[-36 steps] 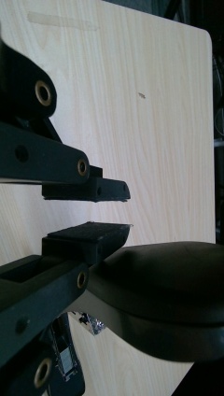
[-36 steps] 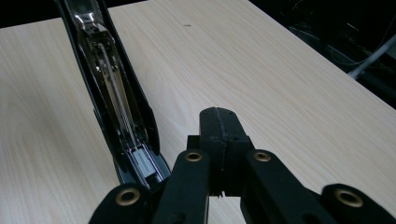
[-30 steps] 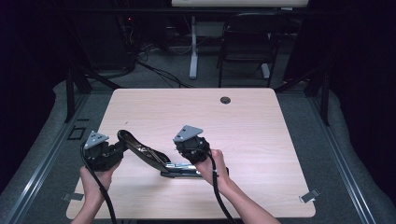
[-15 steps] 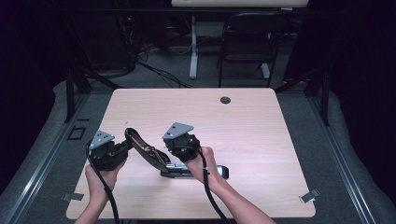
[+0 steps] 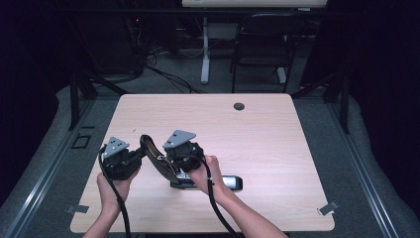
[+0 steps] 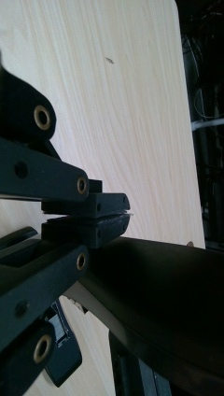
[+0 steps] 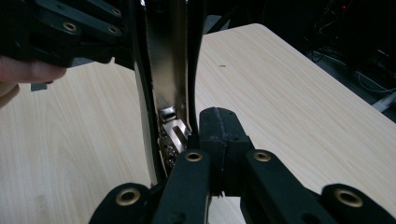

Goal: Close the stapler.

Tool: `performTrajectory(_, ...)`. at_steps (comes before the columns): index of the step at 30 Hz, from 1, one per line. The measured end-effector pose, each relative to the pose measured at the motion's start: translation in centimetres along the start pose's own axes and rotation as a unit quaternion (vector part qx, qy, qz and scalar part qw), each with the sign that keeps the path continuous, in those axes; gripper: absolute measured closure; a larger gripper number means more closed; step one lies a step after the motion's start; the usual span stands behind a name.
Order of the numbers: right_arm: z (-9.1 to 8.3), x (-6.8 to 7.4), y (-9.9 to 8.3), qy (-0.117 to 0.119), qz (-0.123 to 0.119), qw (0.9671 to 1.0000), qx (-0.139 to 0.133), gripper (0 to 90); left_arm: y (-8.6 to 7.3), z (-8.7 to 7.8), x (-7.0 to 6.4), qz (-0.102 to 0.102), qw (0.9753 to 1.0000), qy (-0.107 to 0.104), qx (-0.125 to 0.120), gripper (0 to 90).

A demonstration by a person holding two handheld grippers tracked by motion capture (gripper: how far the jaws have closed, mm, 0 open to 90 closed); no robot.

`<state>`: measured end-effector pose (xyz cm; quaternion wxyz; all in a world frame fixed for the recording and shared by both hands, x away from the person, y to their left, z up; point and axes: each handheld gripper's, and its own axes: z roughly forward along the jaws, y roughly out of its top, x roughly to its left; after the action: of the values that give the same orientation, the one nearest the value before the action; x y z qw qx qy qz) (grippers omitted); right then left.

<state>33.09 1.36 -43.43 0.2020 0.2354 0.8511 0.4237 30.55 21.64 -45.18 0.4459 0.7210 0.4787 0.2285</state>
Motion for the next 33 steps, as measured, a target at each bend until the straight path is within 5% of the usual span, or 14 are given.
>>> performTrajectory(16, -1.9, -0.1, -0.2, 0.000, 0.014, 0.9996, -0.026, 90.0, 0.4, 2.0, -2.7, 0.051, 0.9980, -0.033, 0.018, 90.0)
performTrajectory(33, -3.9, -1.4, -2.9, -0.012, 0.058, 0.9975, -0.039, 90.0, 0.3, 3.9, -4.4, 0.066, 0.9959, -0.050, 0.035, 90.0)
